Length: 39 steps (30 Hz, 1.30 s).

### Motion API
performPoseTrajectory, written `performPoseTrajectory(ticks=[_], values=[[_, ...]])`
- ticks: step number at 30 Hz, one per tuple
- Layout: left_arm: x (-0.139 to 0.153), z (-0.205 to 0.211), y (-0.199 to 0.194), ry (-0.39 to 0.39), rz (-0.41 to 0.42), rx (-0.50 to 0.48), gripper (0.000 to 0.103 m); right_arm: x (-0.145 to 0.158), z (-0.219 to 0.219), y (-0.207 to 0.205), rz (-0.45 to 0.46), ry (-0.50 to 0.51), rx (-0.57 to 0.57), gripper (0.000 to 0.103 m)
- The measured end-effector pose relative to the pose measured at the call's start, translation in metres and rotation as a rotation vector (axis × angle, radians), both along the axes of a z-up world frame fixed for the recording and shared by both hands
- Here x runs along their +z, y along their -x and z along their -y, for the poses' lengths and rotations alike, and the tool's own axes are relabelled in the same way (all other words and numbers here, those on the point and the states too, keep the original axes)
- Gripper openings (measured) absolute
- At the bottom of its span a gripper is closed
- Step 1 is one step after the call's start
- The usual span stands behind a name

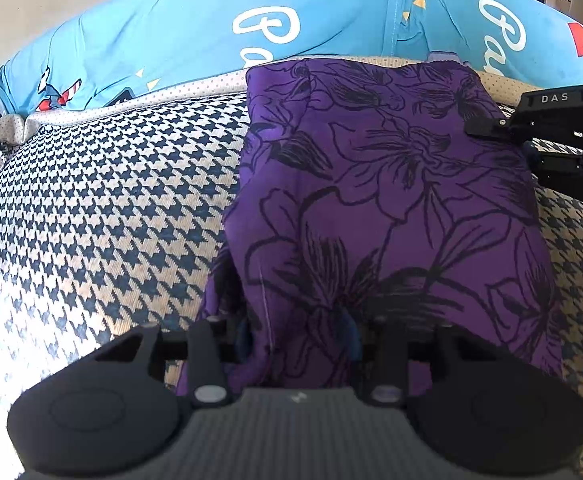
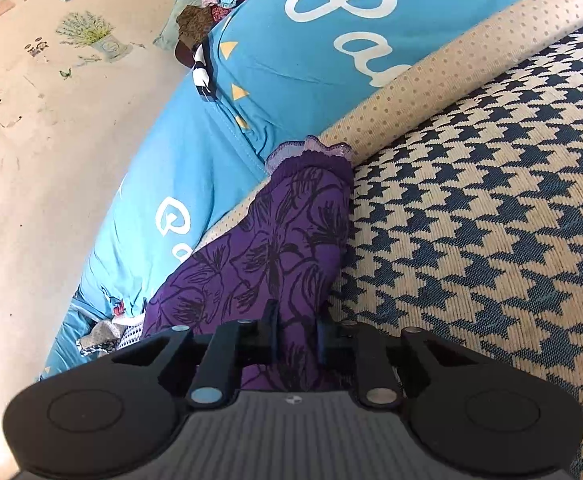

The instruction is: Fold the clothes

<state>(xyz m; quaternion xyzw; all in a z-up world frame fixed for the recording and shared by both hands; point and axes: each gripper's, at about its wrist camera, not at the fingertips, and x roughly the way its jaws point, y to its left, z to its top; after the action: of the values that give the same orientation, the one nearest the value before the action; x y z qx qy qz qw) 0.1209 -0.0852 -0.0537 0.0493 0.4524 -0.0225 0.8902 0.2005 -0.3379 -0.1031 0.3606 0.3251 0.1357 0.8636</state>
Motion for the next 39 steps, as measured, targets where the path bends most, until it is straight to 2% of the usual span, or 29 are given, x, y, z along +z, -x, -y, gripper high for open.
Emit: performPoseTrajectory(ticks=[8,13,19,25,29,31,33,39], values=[[0.0,0.012,-0.005,-0.007,0.017,-0.033,0.04,0.032,0.0,0.023,0.039,0.071,-0.053,0.012],[0.004,0.024,-0.003,0.026,0.025,-0.084,0.041,0.045,0.011,0.04,0.049,0.107,-0.095,0.011],[0.009,0.041,0.003,0.07,0.048,-0.184,0.046,0.056,0.039,0.061,0.036,0.136,-0.17,0.01],[0.008,0.064,0.013,0.092,0.048,-0.282,0.05,0.068,0.077,0.092,0.017,0.211,-0.261,0.009],[0.007,0.076,0.023,0.101,0.044,-0.333,0.055,0.074,0.106,0.12,-0.002,0.26,-0.332,0.008],[0.008,0.083,0.03,0.096,0.048,-0.357,0.058,0.074,0.119,0.136,-0.015,0.293,-0.377,0.003],[0.008,0.087,0.037,0.085,0.058,-0.369,0.064,0.074,0.134,0.151,-0.026,0.316,-0.427,0.002],[0.001,0.092,0.04,0.068,0.055,-0.346,0.07,0.065,0.195,0.184,-0.04,0.115,-0.481,0.005]])
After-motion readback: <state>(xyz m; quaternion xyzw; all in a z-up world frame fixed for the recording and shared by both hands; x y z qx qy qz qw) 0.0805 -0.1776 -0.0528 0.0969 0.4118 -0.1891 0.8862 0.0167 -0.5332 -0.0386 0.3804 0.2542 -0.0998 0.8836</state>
